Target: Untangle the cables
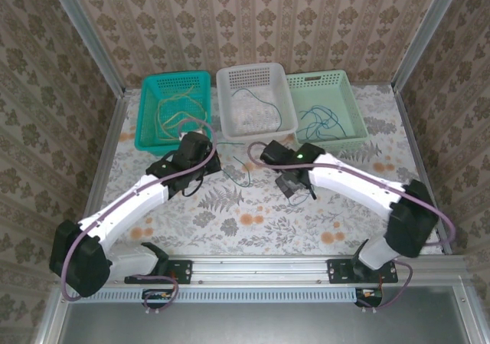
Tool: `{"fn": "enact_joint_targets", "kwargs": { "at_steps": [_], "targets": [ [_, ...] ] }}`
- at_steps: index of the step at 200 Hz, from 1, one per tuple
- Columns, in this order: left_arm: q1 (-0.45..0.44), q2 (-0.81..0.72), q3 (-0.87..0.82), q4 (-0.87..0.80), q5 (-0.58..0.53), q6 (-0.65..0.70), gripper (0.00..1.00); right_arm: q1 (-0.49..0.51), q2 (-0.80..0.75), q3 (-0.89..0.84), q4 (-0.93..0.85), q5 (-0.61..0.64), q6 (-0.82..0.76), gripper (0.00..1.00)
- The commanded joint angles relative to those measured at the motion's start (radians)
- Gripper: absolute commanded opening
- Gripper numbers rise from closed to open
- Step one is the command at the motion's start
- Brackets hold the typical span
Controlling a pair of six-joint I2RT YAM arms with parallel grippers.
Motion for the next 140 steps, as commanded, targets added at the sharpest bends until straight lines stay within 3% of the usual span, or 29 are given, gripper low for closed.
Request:
{"fn": "enact_joint_targets", "kwargs": {
  "at_steps": [1,33,80,111,140],
  "targets": [
    [0.008,-0.031,-0.024,0.008,0.000,0.023,0.00,-0.060,-0.158,-0.051,0.141,-0.334,0.023,1.00],
    [-0.002,-0.041,-0.028,0.039,0.016,0.017,0.00,-0.196,-0.307,-0.133,0.200,-0.551,0.080,0.99],
    [-0.076,0.034,0.030,0.107,0.006,0.013,0.00,-0.208,-0.273,-0.173,0.206,-0.581,0.188,0.89],
    [-0.099,0.053,0.034,0.144,-0.004,-0.015,0.00,-0.215,-0.260,-0.247,0.373,-0.658,0.312,0.81],
    [-0.113,0.047,0.027,0.154,-0.018,-0.044,0.00,-0.213,-0.271,-0.281,0.462,-0.610,0.355,0.80]
  ]
}}
